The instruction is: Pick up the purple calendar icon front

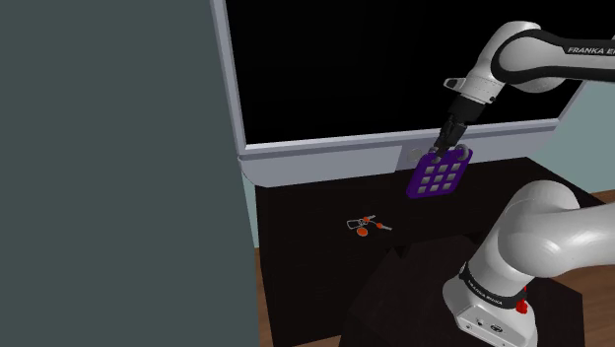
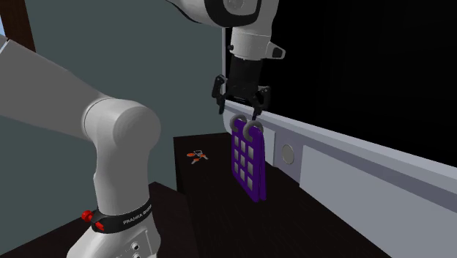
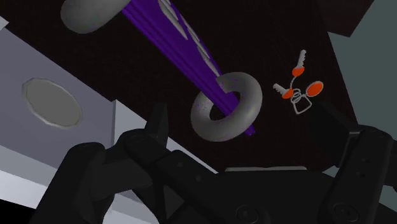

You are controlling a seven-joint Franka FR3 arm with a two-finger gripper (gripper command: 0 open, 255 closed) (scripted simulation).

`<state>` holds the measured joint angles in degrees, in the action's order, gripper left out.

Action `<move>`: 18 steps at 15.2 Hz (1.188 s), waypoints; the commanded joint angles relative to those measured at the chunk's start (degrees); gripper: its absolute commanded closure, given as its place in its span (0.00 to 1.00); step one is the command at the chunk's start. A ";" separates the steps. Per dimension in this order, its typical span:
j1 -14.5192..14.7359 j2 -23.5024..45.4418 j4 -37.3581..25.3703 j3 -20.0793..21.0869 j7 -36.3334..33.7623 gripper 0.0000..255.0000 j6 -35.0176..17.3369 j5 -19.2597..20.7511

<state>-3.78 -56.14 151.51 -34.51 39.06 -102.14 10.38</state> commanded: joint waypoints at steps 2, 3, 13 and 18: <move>-0.36 0.28 1.96 -1.17 0.68 0.00 -2.16 0.86; -0.48 0.38 2.63 -1.52 0.85 0.00 -2.90 1.13; -0.62 0.39 2.91 -1.77 1.03 1.00 -3.17 1.34; -0.20 0.17 0.99 -0.69 0.46 1.00 -1.12 0.48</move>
<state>-4.05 -55.84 153.04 -35.51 39.66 -103.92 11.09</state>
